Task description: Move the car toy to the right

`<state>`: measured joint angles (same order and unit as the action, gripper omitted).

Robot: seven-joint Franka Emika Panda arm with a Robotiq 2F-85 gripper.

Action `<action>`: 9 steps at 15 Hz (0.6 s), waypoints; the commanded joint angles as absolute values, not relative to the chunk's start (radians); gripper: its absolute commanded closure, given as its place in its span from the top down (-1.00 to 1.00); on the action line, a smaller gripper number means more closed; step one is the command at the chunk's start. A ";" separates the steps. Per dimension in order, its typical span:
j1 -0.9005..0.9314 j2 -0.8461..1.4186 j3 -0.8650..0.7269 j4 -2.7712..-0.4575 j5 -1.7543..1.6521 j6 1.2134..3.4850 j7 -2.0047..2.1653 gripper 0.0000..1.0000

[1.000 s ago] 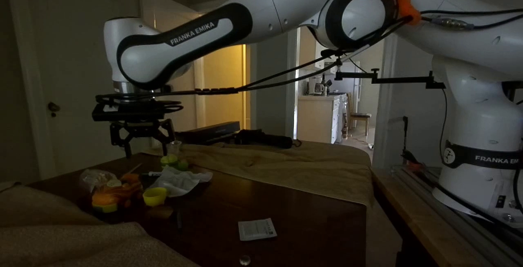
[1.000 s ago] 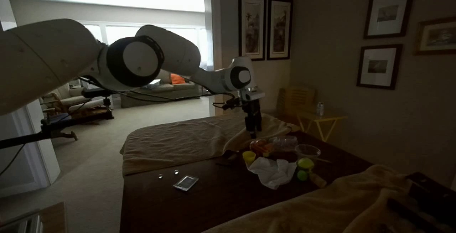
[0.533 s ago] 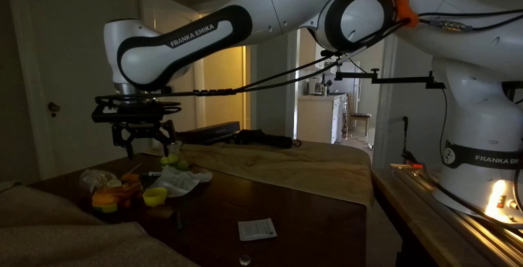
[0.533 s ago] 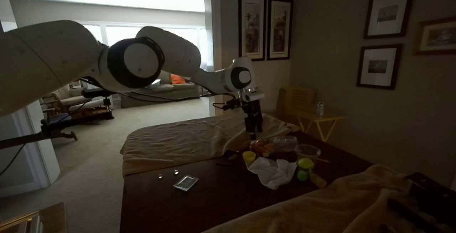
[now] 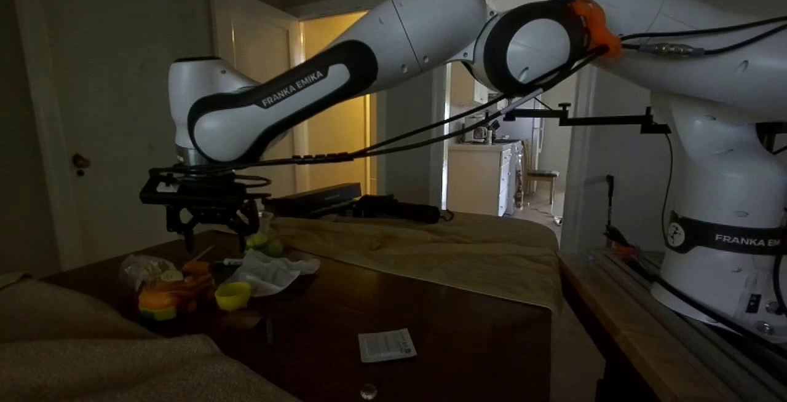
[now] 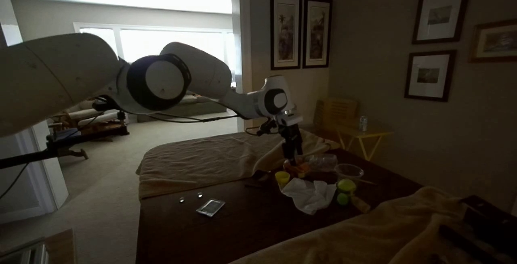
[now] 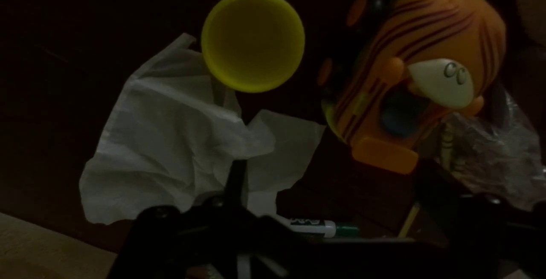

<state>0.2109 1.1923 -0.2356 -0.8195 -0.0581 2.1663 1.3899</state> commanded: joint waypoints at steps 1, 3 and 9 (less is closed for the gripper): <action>0.197 1.271 -0.219 -0.738 -0.082 2.268 1.434 1.00; 0.203 1.301 -0.231 -0.711 -0.090 2.327 1.439 1.00; 0.212 1.366 -0.237 -0.623 -0.099 2.440 1.418 1.00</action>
